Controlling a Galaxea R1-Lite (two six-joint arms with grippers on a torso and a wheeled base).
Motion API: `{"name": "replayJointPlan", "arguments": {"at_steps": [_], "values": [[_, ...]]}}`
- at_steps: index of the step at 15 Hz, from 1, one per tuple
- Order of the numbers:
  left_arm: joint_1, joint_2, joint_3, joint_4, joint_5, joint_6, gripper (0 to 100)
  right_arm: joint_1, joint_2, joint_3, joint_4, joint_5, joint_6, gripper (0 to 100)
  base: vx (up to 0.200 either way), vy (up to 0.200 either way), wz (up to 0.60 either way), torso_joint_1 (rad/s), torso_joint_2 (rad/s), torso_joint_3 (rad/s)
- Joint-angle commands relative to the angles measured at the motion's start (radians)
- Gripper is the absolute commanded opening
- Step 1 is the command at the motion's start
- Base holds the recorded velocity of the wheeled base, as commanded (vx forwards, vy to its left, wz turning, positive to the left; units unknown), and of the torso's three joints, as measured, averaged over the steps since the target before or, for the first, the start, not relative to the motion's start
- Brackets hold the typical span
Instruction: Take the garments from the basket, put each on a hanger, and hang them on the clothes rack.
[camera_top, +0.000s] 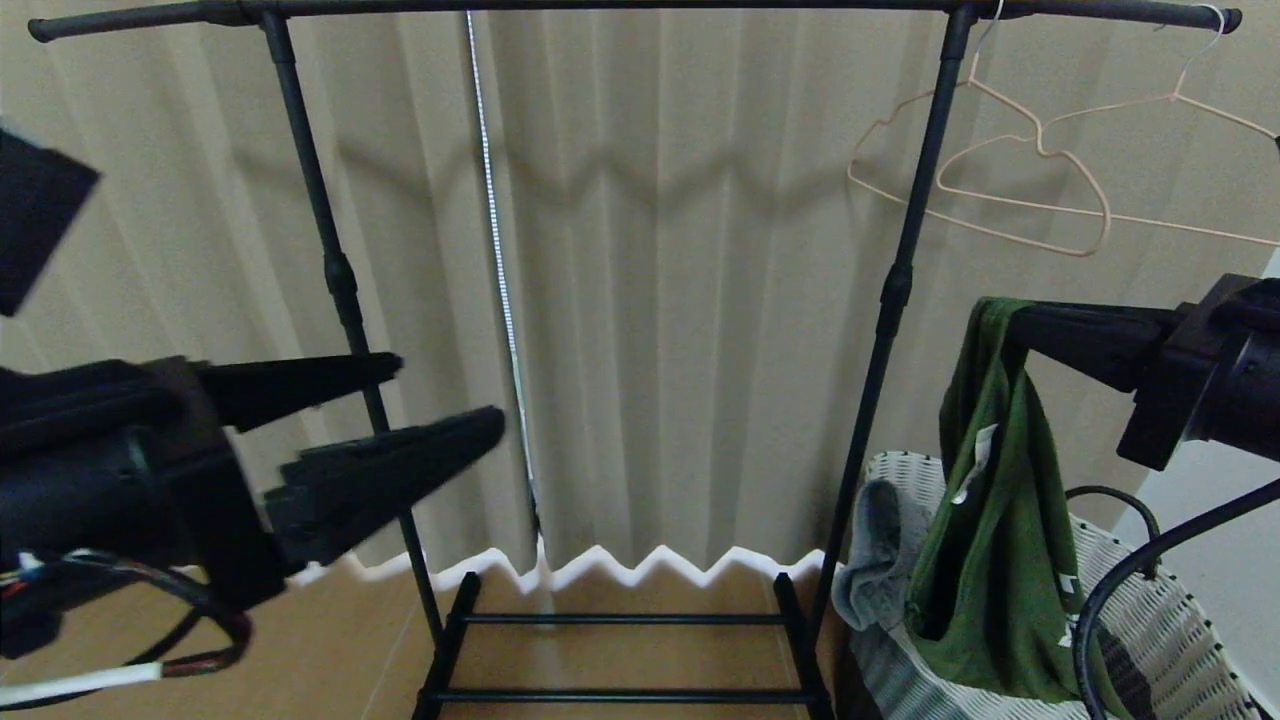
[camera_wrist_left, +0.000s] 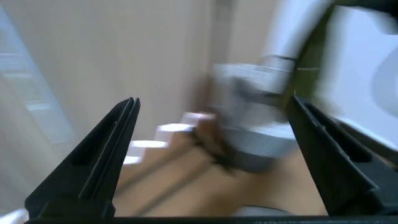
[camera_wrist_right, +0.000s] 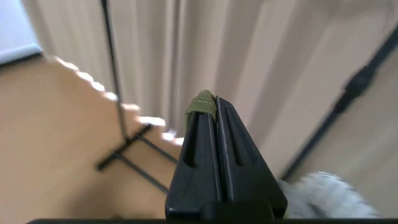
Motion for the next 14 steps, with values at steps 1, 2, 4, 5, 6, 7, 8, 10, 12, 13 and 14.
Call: {"name": "replayJointPlan", "arguments": {"at_steps": [1,2,4,5,6,7,8,10,12,13,14], "values": [[-0.297,0.296,-0.099,-0.058,0.104,-0.099,100,0.023,-0.031,0.003,-0.012,0.001,0.027,0,0.0,0.0,0.0,0.0,0.0,0.0],[-0.336,0.375,-0.117,-0.104,0.134,-0.115,100,0.023,-0.038,0.003,-0.011,0.001,0.028,0,0.0,0.0,0.0,0.0,0.0,0.0],[-0.363,0.487,-0.142,-0.175,0.145,-0.125,100,0.026,-0.038,0.003,-0.012,0.003,0.03,0,0.0,0.0,0.0,0.0,0.0,0.0],[-0.373,0.59,-0.166,-0.233,0.151,-0.138,100,0.035,-0.04,-0.003,-0.014,0.015,0.03,0,0.0,0.0,0.0,0.0,0.0,0.0],[-0.374,0.638,-0.192,-0.249,0.151,-0.153,100,0.035,-0.046,-0.006,-0.014,0.032,0.03,0,0.0,0.0,0.0,0.0,0.0,0.0],[-0.376,0.667,-0.215,-0.25,0.153,-0.176,100,0.036,-0.052,-0.006,-0.014,0.044,0.03,0,0.0,0.0,0.0,0.0,0.0,0.0],[-0.379,0.69,-0.237,-0.25,0.153,-0.201,100,0.036,-0.055,-0.006,-0.014,0.054,0.03,0,0.0,0.0,0.0,0.0,0.0,0.0],[-0.397,0.747,-0.3,-0.256,0.166,-0.28,100,0.036,-0.066,-0.006,-0.015,0.075,0.03,0,0.0,0.0,0.0,0.0,0.0,0.0],[-0.399,0.799,-0.35,-0.264,0.205,-0.302,100,0.038,-0.081,-0.004,-0.015,0.084,0.03,0,0.0,0.0,0.0,0.0,0.0,0.0],[-0.399,0.822,-0.375,-0.264,0.223,-0.303,100,0.038,-0.089,-0.003,-0.015,0.092,0.031,0,0.0,0.0,0.0,0.0,0.0,0.0],[-0.397,0.848,-0.396,-0.264,0.249,-0.303,100,0.041,-0.098,-0.001,-0.015,0.103,0.033,0,0.0,0.0,0.0,0.0,0.0,0.0]]}}
